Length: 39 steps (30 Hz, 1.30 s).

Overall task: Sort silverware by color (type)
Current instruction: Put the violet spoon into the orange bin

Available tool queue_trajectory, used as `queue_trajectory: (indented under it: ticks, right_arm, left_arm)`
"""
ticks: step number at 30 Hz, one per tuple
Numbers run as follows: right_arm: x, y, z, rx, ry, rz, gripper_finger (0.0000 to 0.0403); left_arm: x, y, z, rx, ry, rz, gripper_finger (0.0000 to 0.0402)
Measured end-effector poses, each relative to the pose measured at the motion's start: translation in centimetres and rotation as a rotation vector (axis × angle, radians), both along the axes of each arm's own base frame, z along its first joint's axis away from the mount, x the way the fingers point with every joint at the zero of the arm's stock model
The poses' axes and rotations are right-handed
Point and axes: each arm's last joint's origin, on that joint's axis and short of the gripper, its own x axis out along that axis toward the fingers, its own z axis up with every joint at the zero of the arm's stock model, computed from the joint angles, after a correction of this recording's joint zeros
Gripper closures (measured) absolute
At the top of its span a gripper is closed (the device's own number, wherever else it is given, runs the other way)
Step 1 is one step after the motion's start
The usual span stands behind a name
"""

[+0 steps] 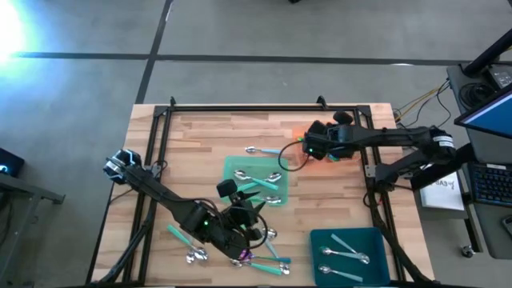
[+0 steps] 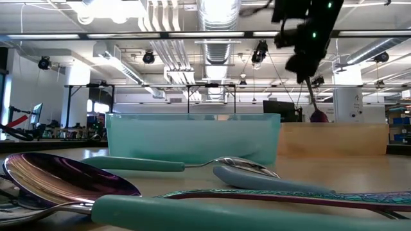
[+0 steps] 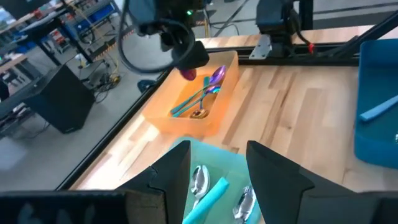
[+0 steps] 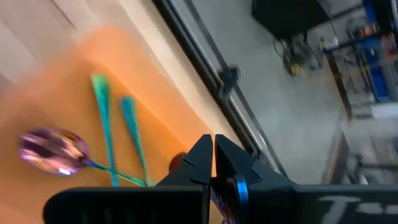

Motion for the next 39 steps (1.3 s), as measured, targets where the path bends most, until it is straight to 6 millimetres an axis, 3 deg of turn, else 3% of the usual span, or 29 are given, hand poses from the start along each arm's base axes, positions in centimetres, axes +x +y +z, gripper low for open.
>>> queue_trajectory:
  ticks: [10, 16, 24, 32, 39]
  right_arm:
    - [-0.4, -1.0, -3.3, 0.172, 0.037, 0.007, 0.0394]
    - [-0.3, -0.9, -3.3, 0.207, 0.024, 0.018, 0.0389]
    - [-0.2, -1.6, -3.5, 0.365, -0.012, 0.068, 0.0351]
    - [-0.2, -1.8, -3.3, 0.333, -0.028, 0.053, 0.0388]
    - [-0.1, -1.7, -3.5, 0.378, -0.051, 0.057, 0.0333]
  left_arm:
    - [-0.3, 0.2, -0.1, 0.001, 0.019, 0.015, 0.0260]
    - [-0.6, 0.4, -0.2, -0.003, 0.034, 0.027, 0.0260]
    - [-1.4, 0.9, -0.5, -0.034, 0.053, 0.078, 0.0260]
    - [-1.5, 1.0, -0.6, -0.053, 0.041, 0.093, 0.0261]
    - [-1.7, 1.0, -0.8, -0.107, 0.054, 0.099, 0.0261]
